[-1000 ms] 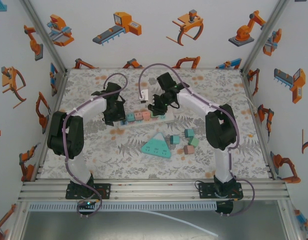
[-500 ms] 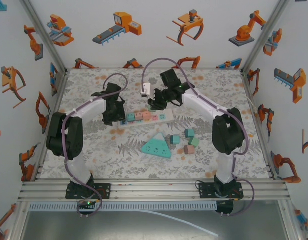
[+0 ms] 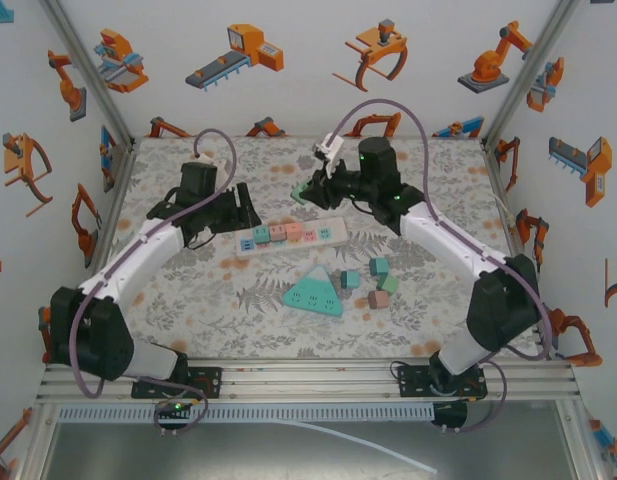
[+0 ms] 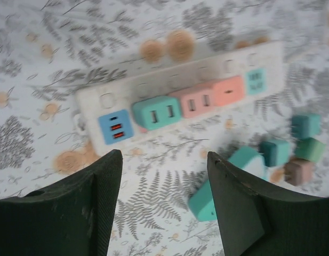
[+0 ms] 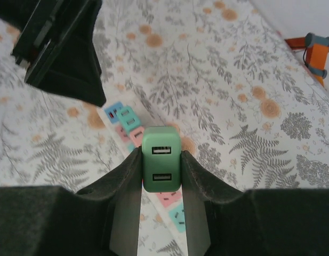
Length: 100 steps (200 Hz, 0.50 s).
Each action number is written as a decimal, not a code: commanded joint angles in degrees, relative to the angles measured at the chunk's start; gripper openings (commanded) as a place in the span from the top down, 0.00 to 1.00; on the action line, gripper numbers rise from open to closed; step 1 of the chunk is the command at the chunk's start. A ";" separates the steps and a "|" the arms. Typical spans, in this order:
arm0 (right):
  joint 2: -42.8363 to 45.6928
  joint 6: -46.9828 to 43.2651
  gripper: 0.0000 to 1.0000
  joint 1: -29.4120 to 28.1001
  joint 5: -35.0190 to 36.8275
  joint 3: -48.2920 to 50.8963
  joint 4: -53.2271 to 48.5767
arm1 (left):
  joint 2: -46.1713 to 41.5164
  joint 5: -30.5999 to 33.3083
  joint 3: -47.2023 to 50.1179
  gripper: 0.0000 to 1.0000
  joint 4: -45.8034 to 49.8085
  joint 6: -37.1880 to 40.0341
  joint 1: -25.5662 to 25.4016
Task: Pull the plug off the socket
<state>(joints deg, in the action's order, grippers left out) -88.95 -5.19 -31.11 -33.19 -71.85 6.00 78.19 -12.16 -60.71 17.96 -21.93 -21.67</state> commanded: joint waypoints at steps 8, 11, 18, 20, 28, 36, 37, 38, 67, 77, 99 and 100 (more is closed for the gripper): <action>7.21 22.46 1.00 2.37 5.98 5.56 13.24 | -7.10 -17.76 6.17 0.33 -15.20 5.19 -0.04; 7.85 23.99 1.00 2.70 6.91 6.11 13.25 | -7.65 -19.04 6.69 0.33 -16.38 5.34 -0.04; 9.35 27.87 1.00 3.61 8.89 7.36 12.68 | -8.85 -21.55 7.52 0.31 -18.21 5.75 -0.02; 9.79 28.92 1.00 3.87 9.56 7.70 12.43 | -9.09 -22.26 7.71 0.31 -18.81 5.89 -0.03; 11.53 32.96 1.00 5.27 11.58 9.03 10.93 | -10.05 -24.81 8.29 0.30 -20.59 6.37 -0.12; 13.23 36.57 1.00 6.82 13.18 10.18 8.49 | -10.78 -27.82 8.72 0.29 -22.37 6.84 -0.17; 13.43 37.01 1.00 7.01 13.38 10.26 8.19 | -10.82 -28.18 8.79 0.29 -22.63 6.87 -0.19; 13.61 37.45 1.00 7.24 13.57 10.47 7.86 | -10.93 -28.57 8.82 0.28 -22.84 6.93 -0.20; 19.43 47.04 1.00 13.71 14.42 17.10 2.61 | -12.38 -38.72 10.05 0.22 -29.34 6.59 -1.23; 20.64 48.63 1.00 15.51 13.70 19.13 1.62 | -12.72 -40.96 10.13 0.18 -29.97 7.10 -2.10; 22.06 52.18 1.00 20.11 11.01 23.85 -0.02 | -13.37 -43.28 9.46 0.07 -27.45 10.56 -5.12; 22.10 52.33 1.00 20.34 10.85 24.12 -0.02 | -13.35 -43.29 9.42 0.06 -27.19 10.80 -5.30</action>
<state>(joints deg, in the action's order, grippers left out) -67.99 38.13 -14.28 -20.93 -52.01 9.15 66.37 -47.11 -50.98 -7.29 -15.99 -24.23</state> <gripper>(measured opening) 0.326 0.879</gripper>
